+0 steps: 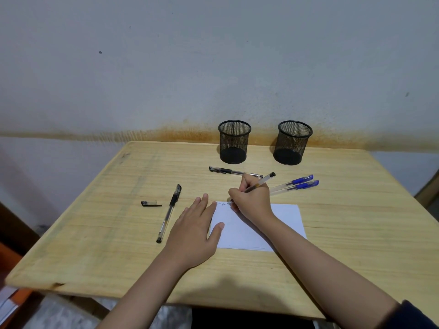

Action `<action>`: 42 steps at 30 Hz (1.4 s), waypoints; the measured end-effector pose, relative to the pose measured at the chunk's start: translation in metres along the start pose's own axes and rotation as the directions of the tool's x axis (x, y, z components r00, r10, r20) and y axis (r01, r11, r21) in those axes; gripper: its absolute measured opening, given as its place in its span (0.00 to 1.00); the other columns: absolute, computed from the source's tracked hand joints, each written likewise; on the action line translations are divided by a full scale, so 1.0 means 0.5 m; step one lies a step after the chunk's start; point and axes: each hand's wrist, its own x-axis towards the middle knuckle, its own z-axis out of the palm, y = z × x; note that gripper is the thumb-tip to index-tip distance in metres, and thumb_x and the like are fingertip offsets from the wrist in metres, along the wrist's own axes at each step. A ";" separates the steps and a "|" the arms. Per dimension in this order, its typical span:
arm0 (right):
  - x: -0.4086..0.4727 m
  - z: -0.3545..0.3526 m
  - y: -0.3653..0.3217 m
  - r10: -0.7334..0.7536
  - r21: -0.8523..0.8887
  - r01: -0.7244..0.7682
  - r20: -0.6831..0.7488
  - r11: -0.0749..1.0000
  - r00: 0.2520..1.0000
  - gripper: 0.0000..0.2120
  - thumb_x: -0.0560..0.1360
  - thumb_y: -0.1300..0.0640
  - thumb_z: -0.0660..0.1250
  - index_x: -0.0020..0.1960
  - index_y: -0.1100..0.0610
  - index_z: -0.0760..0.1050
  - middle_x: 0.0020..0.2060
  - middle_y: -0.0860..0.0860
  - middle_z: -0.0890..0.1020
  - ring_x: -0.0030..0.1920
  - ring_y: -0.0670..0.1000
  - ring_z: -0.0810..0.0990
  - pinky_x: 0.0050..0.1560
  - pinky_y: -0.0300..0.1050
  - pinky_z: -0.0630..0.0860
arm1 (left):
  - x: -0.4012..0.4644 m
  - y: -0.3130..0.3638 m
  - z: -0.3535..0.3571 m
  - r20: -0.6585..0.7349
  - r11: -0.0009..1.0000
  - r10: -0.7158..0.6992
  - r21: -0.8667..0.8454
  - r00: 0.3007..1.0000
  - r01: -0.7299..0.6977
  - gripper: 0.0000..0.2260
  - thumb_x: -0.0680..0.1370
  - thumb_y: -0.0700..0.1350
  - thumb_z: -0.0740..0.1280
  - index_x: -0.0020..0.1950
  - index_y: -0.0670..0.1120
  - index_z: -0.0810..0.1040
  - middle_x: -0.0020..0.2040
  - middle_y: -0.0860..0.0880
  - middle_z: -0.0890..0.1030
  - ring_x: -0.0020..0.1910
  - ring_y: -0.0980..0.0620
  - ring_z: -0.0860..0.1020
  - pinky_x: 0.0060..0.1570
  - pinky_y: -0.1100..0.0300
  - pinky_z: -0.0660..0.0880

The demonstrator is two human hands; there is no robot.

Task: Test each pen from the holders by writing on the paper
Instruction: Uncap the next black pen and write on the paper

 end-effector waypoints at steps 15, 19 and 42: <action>0.004 -0.003 0.004 0.038 0.055 -0.038 0.003 0.998 0.999 0.14 0.69 0.70 0.66 0.30 0.59 0.64 0.25 0.59 0.71 0.25 0.61 0.78 0.27 0.45 0.76 | -0.001 0.001 -0.001 -0.006 1.000 -0.001 -0.002 1.000 0.001 0.25 0.80 0.56 0.51 0.76 0.52 0.52 0.78 0.53 0.46 0.76 0.56 0.43 0.73 0.58 0.43; 0.009 -0.010 0.005 0.138 0.320 -0.140 0.027 0.937 0.990 0.13 0.72 0.68 0.68 0.33 0.61 0.67 0.23 0.59 0.74 0.23 0.56 0.77 0.30 0.47 0.77 | 0.001 0.004 -0.001 -0.011 1.000 -0.006 0.009 1.000 0.006 0.25 0.80 0.56 0.51 0.76 0.51 0.53 0.78 0.52 0.47 0.76 0.56 0.44 0.73 0.56 0.44; -0.085 -0.060 -0.089 -0.120 0.165 0.069 0.324 0.984 0.938 0.04 0.72 0.65 0.70 0.43 0.57 0.82 0.37 0.54 0.86 0.38 0.45 0.84 0.30 0.28 0.72 | -0.001 -0.150 -0.137 -0.291 0.860 -0.423 -0.428 0.858 0.278 0.05 0.72 0.37 0.70 0.44 0.46 0.83 0.46 0.48 0.83 0.47 0.50 0.79 0.45 0.64 0.69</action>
